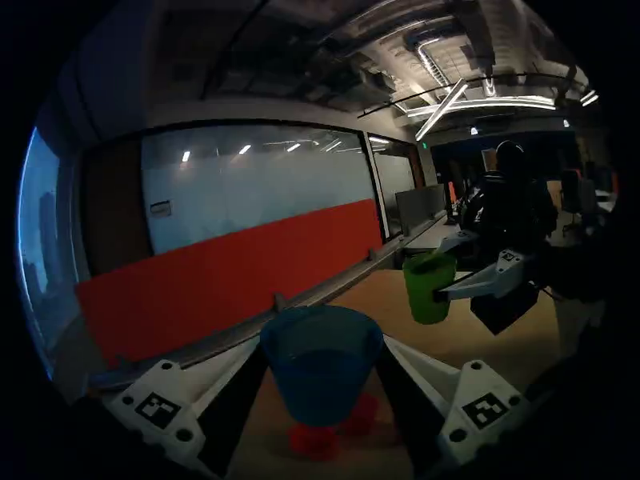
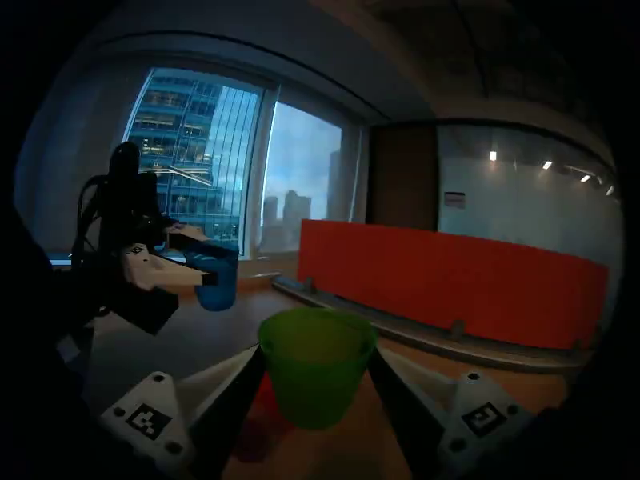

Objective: Pour water

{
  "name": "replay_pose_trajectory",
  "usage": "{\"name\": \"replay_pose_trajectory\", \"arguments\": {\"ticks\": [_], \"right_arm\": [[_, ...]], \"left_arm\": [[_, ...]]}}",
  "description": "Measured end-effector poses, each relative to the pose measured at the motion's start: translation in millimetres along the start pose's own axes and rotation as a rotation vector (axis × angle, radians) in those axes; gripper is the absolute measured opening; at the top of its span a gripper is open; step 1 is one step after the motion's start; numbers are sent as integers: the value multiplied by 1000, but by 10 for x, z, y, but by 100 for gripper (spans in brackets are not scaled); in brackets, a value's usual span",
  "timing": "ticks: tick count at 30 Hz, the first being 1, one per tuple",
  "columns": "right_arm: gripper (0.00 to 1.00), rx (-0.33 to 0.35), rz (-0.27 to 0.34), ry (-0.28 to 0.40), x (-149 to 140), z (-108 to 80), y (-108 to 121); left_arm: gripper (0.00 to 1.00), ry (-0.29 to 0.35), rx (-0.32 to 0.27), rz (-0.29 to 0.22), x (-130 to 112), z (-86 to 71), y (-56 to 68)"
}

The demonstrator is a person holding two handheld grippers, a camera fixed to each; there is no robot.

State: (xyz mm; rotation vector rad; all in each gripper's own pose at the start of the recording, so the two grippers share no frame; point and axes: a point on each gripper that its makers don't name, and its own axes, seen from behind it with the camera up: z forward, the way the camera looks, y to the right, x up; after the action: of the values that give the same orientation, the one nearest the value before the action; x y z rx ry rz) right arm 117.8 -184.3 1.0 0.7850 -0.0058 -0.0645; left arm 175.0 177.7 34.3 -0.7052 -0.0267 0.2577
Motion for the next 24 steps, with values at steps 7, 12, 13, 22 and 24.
{"name": "replay_pose_trajectory", "arguments": {"ticks": [7,12,13,22,24], "right_arm": [[90,36,10,5,-23,49,-132],[90,65,15,9,-27,82,-234],[90,70,16,10,-29,89,-254],[90,127,0,-6,-99,147,-475],[90,139,-4,-8,-107,161,-523]], "left_arm": [[86,16,18,107,186,55,-4],[86,16,24,168,283,90,-5],[86,15,26,179,293,98,-9],[86,10,34,246,370,156,-18],[86,12,34,260,399,159,-12]]}}
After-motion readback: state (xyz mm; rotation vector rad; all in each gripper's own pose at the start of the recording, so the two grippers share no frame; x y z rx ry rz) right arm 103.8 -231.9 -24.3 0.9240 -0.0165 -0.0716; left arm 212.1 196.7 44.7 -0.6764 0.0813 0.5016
